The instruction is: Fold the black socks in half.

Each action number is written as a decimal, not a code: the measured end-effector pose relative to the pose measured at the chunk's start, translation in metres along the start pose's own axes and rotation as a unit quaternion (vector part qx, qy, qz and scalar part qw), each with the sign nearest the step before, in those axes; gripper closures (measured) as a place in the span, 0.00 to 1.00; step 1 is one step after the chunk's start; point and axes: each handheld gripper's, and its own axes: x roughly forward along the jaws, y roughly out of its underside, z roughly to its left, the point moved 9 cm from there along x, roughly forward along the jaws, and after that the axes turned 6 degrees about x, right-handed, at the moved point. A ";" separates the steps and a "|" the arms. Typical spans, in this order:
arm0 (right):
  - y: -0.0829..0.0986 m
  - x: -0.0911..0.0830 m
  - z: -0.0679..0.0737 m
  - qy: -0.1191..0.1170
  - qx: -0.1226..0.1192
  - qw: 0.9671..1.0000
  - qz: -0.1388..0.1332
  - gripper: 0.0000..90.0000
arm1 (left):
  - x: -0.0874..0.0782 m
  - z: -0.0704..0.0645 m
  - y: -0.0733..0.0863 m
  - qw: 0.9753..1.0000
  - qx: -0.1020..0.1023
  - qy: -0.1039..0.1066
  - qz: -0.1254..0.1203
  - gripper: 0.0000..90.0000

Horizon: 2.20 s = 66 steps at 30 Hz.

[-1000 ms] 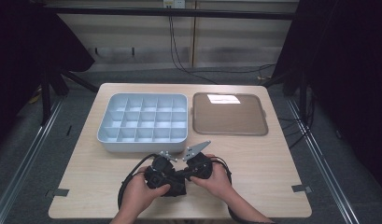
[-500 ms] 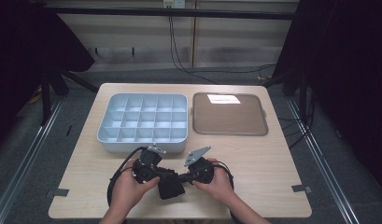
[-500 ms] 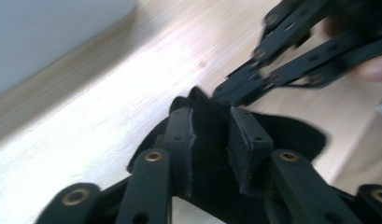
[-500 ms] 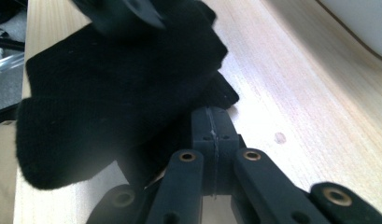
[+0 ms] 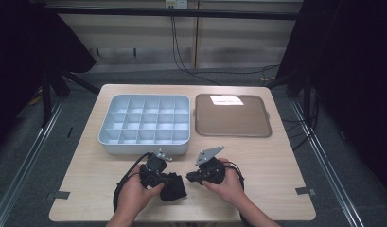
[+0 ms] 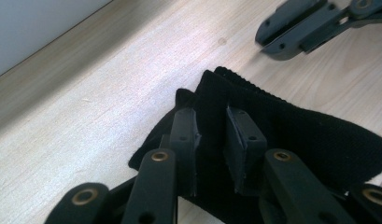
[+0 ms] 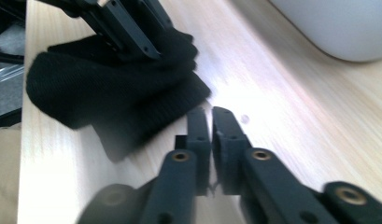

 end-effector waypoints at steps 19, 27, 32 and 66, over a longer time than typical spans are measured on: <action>0.030 -0.031 -0.047 0.083 0.034 0.996 -0.022 0.45 | -0.002 -0.002 0.003 1.000 -0.008 -0.008 0.024 0.49; 0.041 -0.036 -0.056 0.096 0.032 0.995 -0.008 0.36 | -0.008 0.002 0.001 0.999 -0.036 -0.002 0.008 0.41; 0.044 -0.037 -0.059 0.104 0.029 0.994 -0.013 0.32 | -0.023 0.007 0.001 0.999 -0.054 -0.005 -0.004 0.40; 0.054 -0.042 -0.061 0.112 0.021 0.993 -0.043 0.22 | -0.017 -0.003 0.027 0.991 -0.127 0.026 0.017 0.40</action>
